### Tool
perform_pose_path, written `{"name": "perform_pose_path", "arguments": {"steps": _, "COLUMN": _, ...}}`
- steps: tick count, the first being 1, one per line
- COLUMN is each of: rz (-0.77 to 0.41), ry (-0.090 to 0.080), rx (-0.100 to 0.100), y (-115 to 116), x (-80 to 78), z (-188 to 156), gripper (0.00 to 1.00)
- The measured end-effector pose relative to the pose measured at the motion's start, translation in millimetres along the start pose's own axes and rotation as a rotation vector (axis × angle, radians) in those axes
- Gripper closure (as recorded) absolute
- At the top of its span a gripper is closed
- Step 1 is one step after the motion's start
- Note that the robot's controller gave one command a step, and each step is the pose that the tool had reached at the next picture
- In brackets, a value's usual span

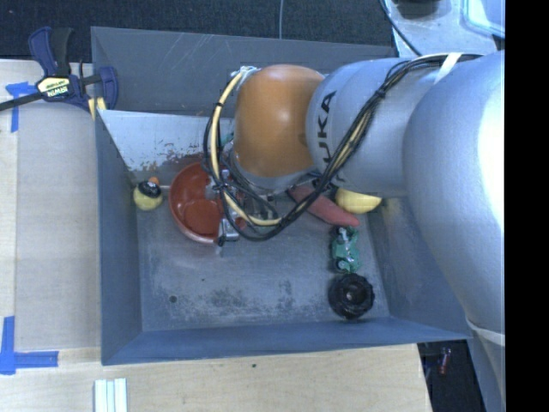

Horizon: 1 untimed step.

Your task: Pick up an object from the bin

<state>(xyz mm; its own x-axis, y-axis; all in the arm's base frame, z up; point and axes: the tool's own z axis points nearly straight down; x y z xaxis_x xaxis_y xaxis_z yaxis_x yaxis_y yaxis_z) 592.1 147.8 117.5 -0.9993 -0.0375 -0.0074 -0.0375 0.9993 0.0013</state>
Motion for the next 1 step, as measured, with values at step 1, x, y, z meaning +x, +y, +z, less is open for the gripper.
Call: {"name": "perform_pose_path", "arguments": {"steps": 1, "rz": -0.053, "ry": -0.002, "rx": -0.001, "y": 8.6, "x": 0.2, "z": 21.7, "gripper": 0.0}}
